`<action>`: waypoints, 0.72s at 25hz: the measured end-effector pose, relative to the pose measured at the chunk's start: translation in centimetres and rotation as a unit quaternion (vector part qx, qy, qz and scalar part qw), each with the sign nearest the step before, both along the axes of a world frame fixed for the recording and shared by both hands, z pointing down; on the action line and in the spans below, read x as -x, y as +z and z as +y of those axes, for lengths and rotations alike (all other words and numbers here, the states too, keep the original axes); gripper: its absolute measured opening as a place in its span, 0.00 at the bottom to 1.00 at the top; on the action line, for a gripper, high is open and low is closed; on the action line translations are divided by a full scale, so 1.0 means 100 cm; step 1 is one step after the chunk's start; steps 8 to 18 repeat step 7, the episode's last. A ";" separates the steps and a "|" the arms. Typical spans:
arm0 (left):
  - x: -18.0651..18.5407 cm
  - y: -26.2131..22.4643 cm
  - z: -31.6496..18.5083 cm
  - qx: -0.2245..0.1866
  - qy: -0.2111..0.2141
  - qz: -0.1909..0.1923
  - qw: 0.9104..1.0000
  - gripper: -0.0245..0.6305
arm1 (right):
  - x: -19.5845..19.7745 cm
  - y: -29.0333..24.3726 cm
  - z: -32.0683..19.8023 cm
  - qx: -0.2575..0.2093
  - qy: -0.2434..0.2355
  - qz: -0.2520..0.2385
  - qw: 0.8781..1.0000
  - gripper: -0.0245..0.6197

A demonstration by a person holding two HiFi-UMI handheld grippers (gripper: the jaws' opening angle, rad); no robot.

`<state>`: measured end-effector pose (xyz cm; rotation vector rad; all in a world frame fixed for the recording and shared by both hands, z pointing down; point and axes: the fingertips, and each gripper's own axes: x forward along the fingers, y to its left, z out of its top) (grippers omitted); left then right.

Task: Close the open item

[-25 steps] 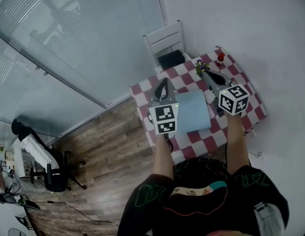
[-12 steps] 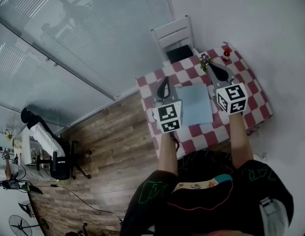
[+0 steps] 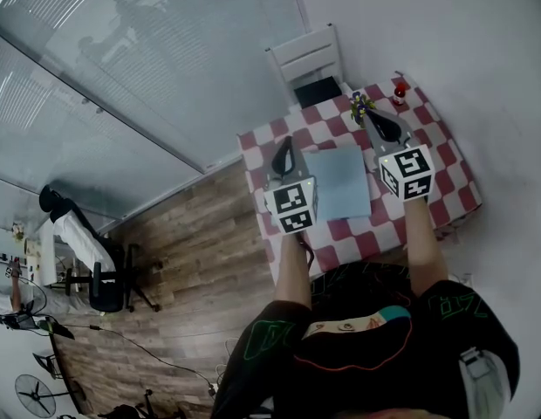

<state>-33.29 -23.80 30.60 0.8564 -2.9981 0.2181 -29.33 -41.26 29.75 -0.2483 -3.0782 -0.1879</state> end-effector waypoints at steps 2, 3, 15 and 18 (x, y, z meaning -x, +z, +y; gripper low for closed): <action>-0.003 0.000 -0.005 0.004 0.003 -0.003 1.000 0.05 | -0.002 -0.001 -0.004 -0.003 0.001 -0.002 1.000 0.04; -0.003 0.000 -0.007 0.007 0.004 -0.004 1.000 0.05 | -0.002 -0.001 -0.006 -0.004 0.001 -0.002 1.000 0.04; -0.005 0.003 -0.012 0.010 0.005 -0.003 1.000 0.05 | -0.002 0.000 -0.010 -0.006 -0.002 -0.004 1.000 0.04; -0.005 0.003 -0.012 0.010 0.005 -0.003 1.000 0.05 | -0.002 0.000 -0.010 -0.006 -0.002 -0.004 1.000 0.04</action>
